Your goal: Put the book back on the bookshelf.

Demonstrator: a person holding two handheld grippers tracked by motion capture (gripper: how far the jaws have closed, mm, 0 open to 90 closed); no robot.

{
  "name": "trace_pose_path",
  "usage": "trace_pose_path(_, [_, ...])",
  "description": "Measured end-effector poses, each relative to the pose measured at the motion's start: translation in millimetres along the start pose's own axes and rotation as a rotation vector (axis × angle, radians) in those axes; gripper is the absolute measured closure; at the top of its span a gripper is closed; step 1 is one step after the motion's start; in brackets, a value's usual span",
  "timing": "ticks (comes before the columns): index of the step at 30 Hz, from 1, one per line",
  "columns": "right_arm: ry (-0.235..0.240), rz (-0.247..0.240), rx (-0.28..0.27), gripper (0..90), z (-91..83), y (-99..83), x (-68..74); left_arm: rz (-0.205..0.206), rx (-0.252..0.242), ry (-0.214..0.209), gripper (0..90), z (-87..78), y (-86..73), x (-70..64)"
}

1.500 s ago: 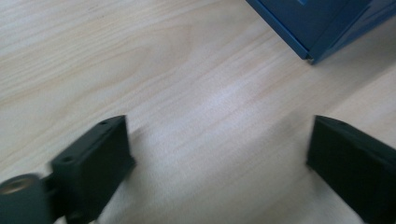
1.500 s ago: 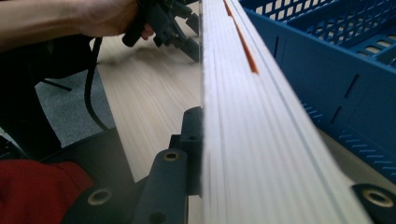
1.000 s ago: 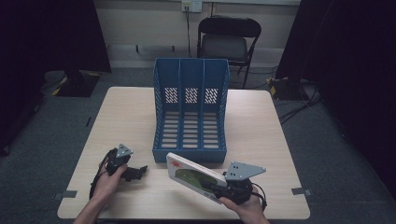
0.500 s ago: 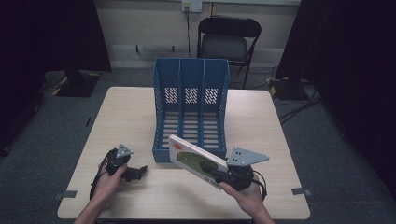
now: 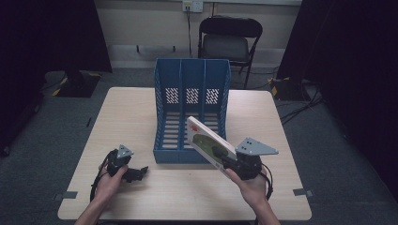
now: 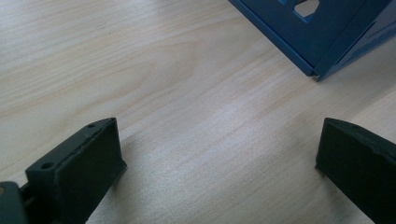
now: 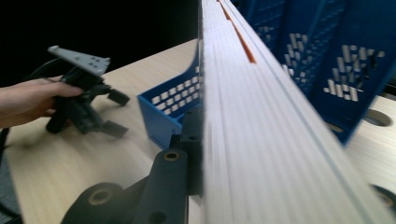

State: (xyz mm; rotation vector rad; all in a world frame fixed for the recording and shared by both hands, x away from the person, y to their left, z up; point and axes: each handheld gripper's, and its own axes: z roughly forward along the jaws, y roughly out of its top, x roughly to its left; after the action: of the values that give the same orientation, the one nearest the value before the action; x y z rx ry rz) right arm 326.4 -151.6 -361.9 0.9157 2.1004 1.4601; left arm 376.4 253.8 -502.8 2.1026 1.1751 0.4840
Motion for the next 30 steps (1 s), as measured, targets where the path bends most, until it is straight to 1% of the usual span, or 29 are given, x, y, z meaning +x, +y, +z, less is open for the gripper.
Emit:
trace_pose_path(1, [-0.016, 0.002, 0.002, 76.3, 0.0, 0.2, -1.5, 0.001, 0.0, 0.0, 0.0, 0.0, 0.0, 0.1])
trace_pose_path(2, [-0.028, 0.012, 0.003, 76.3, 0.1, 0.3, -3.8, 0.002, 0.001, 0.001, 0.0, -0.1, 0.1, 0.2])
trace_pose_path(3, [-0.044, 0.033, 0.003, 76.3, -0.2, 0.2, -6.9, 0.002, 0.0, 0.001, 0.0, 0.0, 0.0, 0.1])
trace_pose_path(5, [-0.078, 0.049, -0.002, 76.3, -0.7, 0.2, -10.9, 0.002, 0.0, 0.001, 0.0, -0.1, 0.1, 0.2])
trace_pose_path(7, [-0.097, 0.064, -0.006, 76.3, -1.3, 0.2, -14.7, 0.002, 0.0, 0.0, 0.0, 0.0, 0.0, 0.1])
trace_pose_path(9, [-0.129, 0.069, -0.004, 76.3, -2.0, 0.6, -17.6, 0.0, 0.0, 0.0, 0.0, 0.0, 0.0, 0.0])
trace_pose_path(11, [-0.154, 0.084, -0.006, 76.3, -2.0, 0.6, -20.7, 0.001, 0.0, 0.0, 0.0, 0.0, 0.0, 0.1])
trace_pose_path(13, [-0.172, 0.096, -0.005, 76.3, -1.7, 0.3, -24.4, 0.001, 0.0, 0.0, 0.0, 0.0, 0.0, 0.1])
trace_pose_path(16, [-0.208, 0.139, -0.002, 76.3, 0.2, -1.2, -31.8, 0.002, -0.001, 0.002, 0.0, 0.0, 0.1, 0.2])
trace_pose_path(18, [-0.218, 0.159, 0.001, 76.3, 1.7, -1.6, -35.6, 0.002, 0.0, 0.001, 0.0, 0.0, 0.1, 0.1])
trace_pose_path(21, [-0.247, 0.18, 0.011, 76.3, 6.8, -0.8, -40.6, 0.001, 0.0, 0.0, 0.0, 0.0, 0.0, 0.1])
trace_pose_path(24, [-0.266, 0.206, 0.019, 76.3, 13.7, 2.2, -45.0, 0.002, 0.0, 0.0, 0.0, 0.0, 0.1, 0.2])
trace_pose_path(27, [-0.297, 0.215, 0.024, 76.3, 22.5, 6.0, -48.7, 0.001, 0.0, 0.0, 0.0, 0.0, 0.0, 0.1])
trace_pose_path(30, [-0.309, 0.216, 0.019, 76.3, 30.9, 8.0, -50.1, 0.002, -0.001, 0.002, 0.0, 0.0, 0.1, 0.2])
